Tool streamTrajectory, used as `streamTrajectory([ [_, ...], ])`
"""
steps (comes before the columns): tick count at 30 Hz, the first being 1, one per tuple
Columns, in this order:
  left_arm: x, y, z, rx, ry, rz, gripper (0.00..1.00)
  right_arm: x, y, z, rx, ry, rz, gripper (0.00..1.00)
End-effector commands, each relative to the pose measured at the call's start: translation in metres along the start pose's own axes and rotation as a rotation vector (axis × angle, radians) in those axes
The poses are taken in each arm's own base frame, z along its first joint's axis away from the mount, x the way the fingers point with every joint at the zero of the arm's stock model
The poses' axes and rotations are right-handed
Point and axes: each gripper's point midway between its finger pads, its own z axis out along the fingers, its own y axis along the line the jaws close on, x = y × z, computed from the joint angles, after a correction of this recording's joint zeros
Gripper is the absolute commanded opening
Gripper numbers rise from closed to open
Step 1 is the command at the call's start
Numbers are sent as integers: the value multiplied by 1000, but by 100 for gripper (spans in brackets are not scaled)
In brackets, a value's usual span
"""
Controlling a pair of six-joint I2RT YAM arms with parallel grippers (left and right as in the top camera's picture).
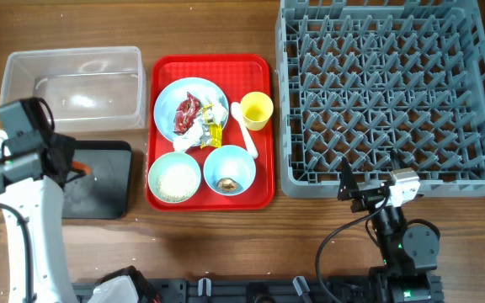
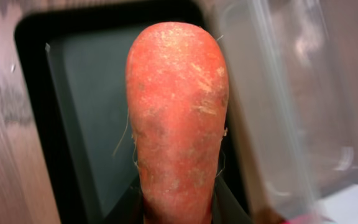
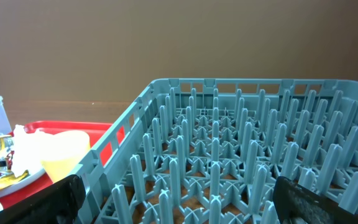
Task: Sort waste into correct bins and load items into the dishwasher rack
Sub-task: 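Carry the carrot left and release it onto the black tray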
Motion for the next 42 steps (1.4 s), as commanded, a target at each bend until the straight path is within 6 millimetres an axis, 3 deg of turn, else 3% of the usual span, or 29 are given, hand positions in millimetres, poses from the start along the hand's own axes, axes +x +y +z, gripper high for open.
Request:
streamTrajectory([
  [1,17,19,26,-39,7,-74,4,-1,-2,0,9,-8,14,100],
  [8,34,23,66,21,-33,-138,4,-1,-2,0,9,-8,14,100],
  [17,48,20,121,-29,-3,-153,4,-1,-2,0,9,-8,14,100],
  [20,45,21,125,-29,-10,-175,4,-1,-2,0,9,-8,14,100],
  [21,41,20,125,-21,-20,-185,9,-1,-2,0,9,-8,13,100],
  [22,39,20,126,-19,-24,-189,30,-1,-2,0,9,-8,13,100],
  [23,38,20,126,-15,-27,-194,42,-1,-2,0,9,-8,14,100],
  [30,31,13,124,16,-48,-204,55,-1,-2,0,9,-8,13,100],
  [34,20,0,106,90,-73,-223,54,-1,-2,0,9,-7,14,99],
  [39,8,-19,73,223,-81,-243,44,-1,-2,0,9,-7,14,100],
  [42,9,-15,58,233,-75,-244,4,-1,-2,0,9,-6,14,100],
])
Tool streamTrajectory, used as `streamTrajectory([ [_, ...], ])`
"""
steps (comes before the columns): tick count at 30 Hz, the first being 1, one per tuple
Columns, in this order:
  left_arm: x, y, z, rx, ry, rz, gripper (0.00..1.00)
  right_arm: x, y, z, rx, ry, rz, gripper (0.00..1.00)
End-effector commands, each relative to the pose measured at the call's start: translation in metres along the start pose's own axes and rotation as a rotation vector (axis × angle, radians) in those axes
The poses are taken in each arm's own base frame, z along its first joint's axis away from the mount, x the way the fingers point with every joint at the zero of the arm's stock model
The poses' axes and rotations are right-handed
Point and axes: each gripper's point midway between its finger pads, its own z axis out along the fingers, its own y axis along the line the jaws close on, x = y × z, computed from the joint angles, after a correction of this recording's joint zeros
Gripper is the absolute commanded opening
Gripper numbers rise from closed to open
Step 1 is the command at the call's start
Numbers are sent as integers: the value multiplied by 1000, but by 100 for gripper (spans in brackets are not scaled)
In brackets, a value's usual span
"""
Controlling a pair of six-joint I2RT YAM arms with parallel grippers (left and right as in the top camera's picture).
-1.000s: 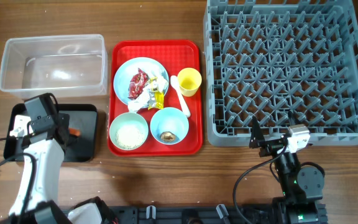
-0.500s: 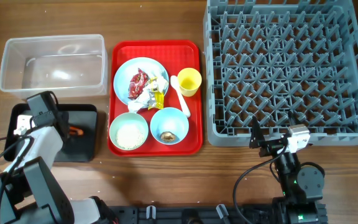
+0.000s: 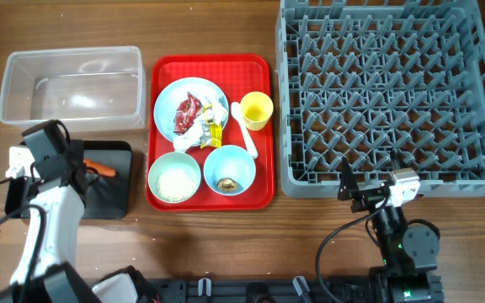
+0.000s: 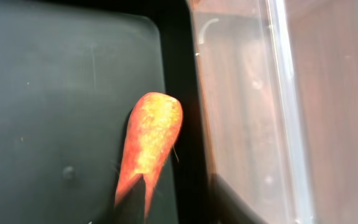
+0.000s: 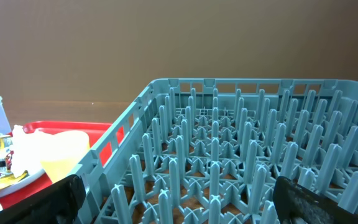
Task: Sort waste into correct bins and load items into the dishwasher rack
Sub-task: 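Carry the carrot left and release it onto the black tray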
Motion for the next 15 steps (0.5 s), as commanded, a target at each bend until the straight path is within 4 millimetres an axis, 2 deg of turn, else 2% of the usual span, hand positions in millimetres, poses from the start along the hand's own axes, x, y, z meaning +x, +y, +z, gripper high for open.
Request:
streamTrajectory([
  [1,2,5,-15,-1,25,-6,4,-1,-1,0,7,-6,14,100],
  [5,19,37,-13,-134,95,23,4,-1,-1,0,7,-6,14,100],
  [10,44,75,8,-300,184,60,4,-1,-1,0,7,-6,14,100],
  [13,52,80,23,-321,201,64,4,-1,-1,0,7,-6,14,100],
  [15,56,75,33,-297,215,56,5,-1,-1,0,7,-6,14,100],
])
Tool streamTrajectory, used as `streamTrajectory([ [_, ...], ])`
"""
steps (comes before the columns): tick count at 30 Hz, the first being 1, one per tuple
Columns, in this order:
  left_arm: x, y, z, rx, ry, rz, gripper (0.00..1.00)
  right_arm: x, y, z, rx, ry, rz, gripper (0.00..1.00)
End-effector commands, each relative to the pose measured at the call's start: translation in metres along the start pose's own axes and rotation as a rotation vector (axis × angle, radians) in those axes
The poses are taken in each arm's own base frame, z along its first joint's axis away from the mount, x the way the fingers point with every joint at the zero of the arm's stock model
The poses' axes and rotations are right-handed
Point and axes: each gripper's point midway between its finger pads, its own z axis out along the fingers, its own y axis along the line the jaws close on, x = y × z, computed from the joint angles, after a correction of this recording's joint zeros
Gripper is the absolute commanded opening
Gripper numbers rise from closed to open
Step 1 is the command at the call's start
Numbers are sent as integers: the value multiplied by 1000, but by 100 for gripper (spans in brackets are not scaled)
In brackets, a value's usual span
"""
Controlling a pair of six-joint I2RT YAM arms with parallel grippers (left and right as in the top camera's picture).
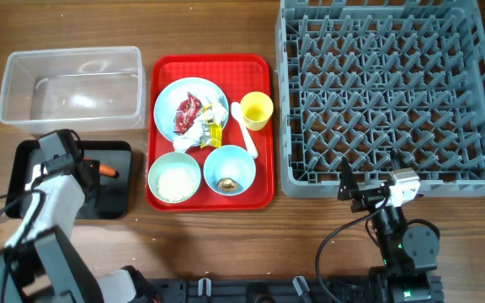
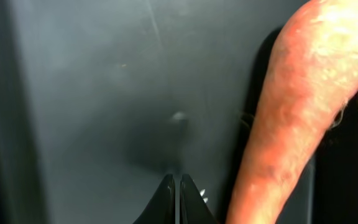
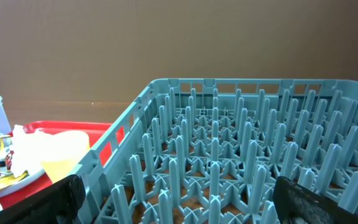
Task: Sort waste into correct bins and load items into the dishwasher rack
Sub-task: 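Carry the carrot left and release it onto the black tray, then move the left gripper over the green rice bowl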
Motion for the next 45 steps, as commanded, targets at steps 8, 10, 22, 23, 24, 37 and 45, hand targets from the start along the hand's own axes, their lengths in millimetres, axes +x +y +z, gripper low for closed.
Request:
streamTrajectory([
  [8,19,-42,7,199,131,33,12,-1,-1,0,7,-6,14,100],
  [10,16,-45,3,214,121,33,12,-1,-1,0,7,-6,13,100],
  [22,29,-78,-154,687,45,406,11,-1,-1,0,7,-6,14,100],
  [23,47,-84,-176,793,63,522,9,-1,-1,0,7,-6,14,100],
  [24,58,-87,-189,850,78,577,8,-1,-1,0,7,-6,14,100],
  [37,197,-23,-173,619,288,1122,8,-1,-1,0,7,-6,14,100],
  [45,193,-10,-177,437,137,1336,11,-1,-1,0,7,-6,14,100],
])
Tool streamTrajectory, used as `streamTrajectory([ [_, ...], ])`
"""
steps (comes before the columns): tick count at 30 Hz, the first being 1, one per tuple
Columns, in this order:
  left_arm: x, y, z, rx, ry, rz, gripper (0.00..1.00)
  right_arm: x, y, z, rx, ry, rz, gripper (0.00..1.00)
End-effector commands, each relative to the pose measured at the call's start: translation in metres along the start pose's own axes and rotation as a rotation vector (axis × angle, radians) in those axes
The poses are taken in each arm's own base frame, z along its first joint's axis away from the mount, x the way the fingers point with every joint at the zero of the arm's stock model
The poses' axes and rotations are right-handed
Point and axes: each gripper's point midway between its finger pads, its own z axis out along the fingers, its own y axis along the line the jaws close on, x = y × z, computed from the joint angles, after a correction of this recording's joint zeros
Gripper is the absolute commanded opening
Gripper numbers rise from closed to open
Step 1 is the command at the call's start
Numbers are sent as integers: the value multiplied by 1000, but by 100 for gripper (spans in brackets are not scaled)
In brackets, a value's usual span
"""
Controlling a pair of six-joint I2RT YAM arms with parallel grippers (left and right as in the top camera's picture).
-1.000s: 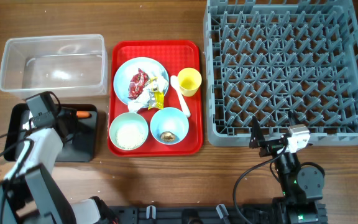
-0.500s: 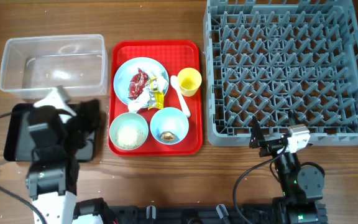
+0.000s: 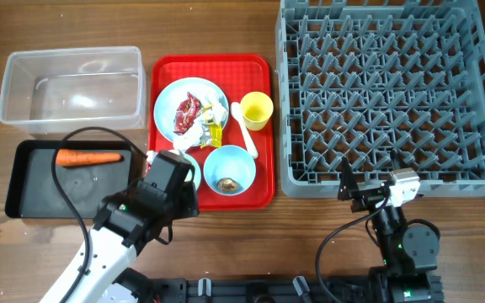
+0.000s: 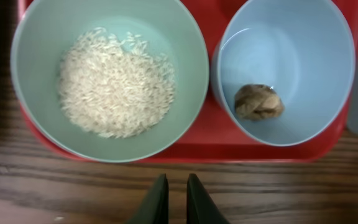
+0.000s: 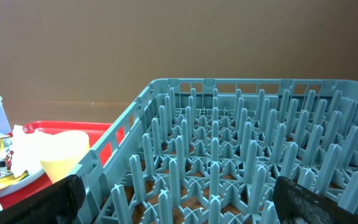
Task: Sort waste into correct bins and load items into the dishwasher rack
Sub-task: 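Move the left gripper over the green rice bowl, then lower the left gripper and grasp the rim of the green rice bowl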
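Note:
An orange carrot [image 3: 89, 156] lies along the back of the black tray [image 3: 66, 189]. My left gripper [image 4: 176, 199] is shut with nothing in it. It hangs over the wood just in front of the red tray [image 3: 211, 61]. Ahead of its tips are a green bowl of rice [image 4: 109, 78] and a blue bowl [image 4: 284, 65] holding a brown lump [image 4: 258, 102]. My right gripper [image 5: 179, 205] rests open at the front wall of the grey dishwasher rack [image 3: 390, 93]. On the red tray stand a plate of wrappers and red scraps [image 3: 188, 109], a yellow cup [image 3: 256, 109] and a white spoon [image 3: 244, 130].
A clear plastic bin [image 3: 72, 88] stands behind the black tray, left of the red tray. The left arm [image 3: 154, 206] covers part of the rice bowl from above. Cables run along the table's front edge.
My left gripper has left the black tray and now hangs at the red tray's front edge by the two bowls. The carrot lies alone in the black tray. The right arm is unchanged.
My left gripper held the carrot above the black tray. It was then low in the tray with the carrot at its fingertips, then shut beside the carrot lying there. Now the carrot stays in the tray and the gripper is at the red tray.

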Motion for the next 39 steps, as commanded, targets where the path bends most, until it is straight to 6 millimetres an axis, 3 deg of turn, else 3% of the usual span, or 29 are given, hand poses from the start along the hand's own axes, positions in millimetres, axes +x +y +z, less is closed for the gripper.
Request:
streamTrajectory([
  [1,-28,-4,-14,-55,-91,84,10,-1,-1,0,7,-6,14,100],
  [10,-17,-9,28,-123,51,229,4,-1,-1,0,7,-6,14,100],
  [12,-18,-20,25,-68,65,356,4,-1,-1,0,7,-6,13,100],
  [18,-46,-44,-1,7,-32,350,4,-1,-1,0,7,-6,14,100],
  [22,-40,-61,-6,98,2,351,6,-1,-1,0,7,-6,14,100],
  [23,-40,-62,-6,106,7,351,15,-1,-1,0,7,-6,14,100],
  [24,-40,-62,-6,107,4,352,48,-1,-1,0,7,-6,14,100],
  [25,-42,-63,-6,110,-2,351,64,-1,-1,0,7,-6,14,100],
  [26,-43,-64,-6,113,-8,352,69,-1,-1,0,7,-6,14,100],
  [27,-44,-65,-6,116,-14,352,43,-1,-1,0,7,-6,13,100],
  [28,-44,-66,-6,122,-12,352,4,-1,-1,0,7,-6,13,100],
  [30,-45,-68,-7,127,-19,352,4,-1,-1,0,7,-6,13,100],
  [31,-46,-68,-7,130,-24,351,11,-1,-1,0,7,-6,14,100],
  [32,-47,-69,-7,132,-27,351,39,-1,-1,0,7,-6,14,100],
  [33,-47,-69,-7,132,-28,352,42,-1,-1,0,7,-6,14,100],
  [34,-47,-69,-7,132,-29,352,64,-1,-1,0,7,-6,14,100],
  [35,-47,-69,-7,132,-29,351,77,-1,-1,0,7,-6,14,100],
  [36,-47,-69,-7,132,-27,351,4,-1,-1,0,7,-6,13,100],
  [38,-48,-68,-7,128,-30,351,4,-1,-1,0,7,-6,14,100],
  [39,-49,-69,-7,132,-37,350,72,-1,-1,0,7,-6,13,100],
])
